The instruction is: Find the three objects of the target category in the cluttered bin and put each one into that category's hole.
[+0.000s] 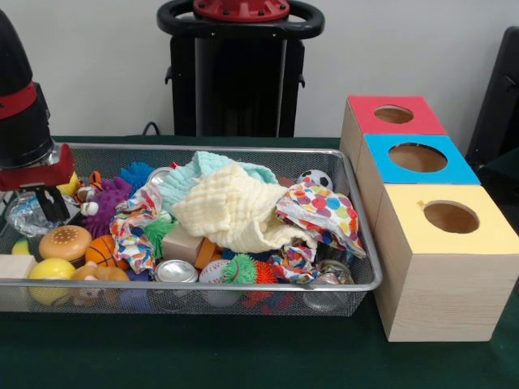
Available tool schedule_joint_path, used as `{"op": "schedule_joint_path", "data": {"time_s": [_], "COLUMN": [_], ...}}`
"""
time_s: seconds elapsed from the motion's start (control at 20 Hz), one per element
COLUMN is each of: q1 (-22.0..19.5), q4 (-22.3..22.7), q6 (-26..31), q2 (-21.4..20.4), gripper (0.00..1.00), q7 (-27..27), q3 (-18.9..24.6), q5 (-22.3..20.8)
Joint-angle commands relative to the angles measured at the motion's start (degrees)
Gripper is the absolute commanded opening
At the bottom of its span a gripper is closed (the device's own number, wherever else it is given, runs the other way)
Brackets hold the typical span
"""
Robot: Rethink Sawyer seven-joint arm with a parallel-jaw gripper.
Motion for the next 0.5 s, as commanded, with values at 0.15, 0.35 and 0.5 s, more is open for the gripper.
{"op": "schedule_joint_path", "data": {"time_s": [0.15, 0.35, 0.5], "q1": [2.2, 2.5, 2.8], "q4": [3.3, 3.9, 3.6], "q6": [5.7, 5.1, 5.8], "q2": [-1.9, -2.0, -2.2], "gripper": [0.00, 0.00, 0.00], "q7": [-6.5, -5.9, -6.0], "q3": [-4.3, -4.7, -4.9], "q5": [-0.9, -0.6, -0.2]}}
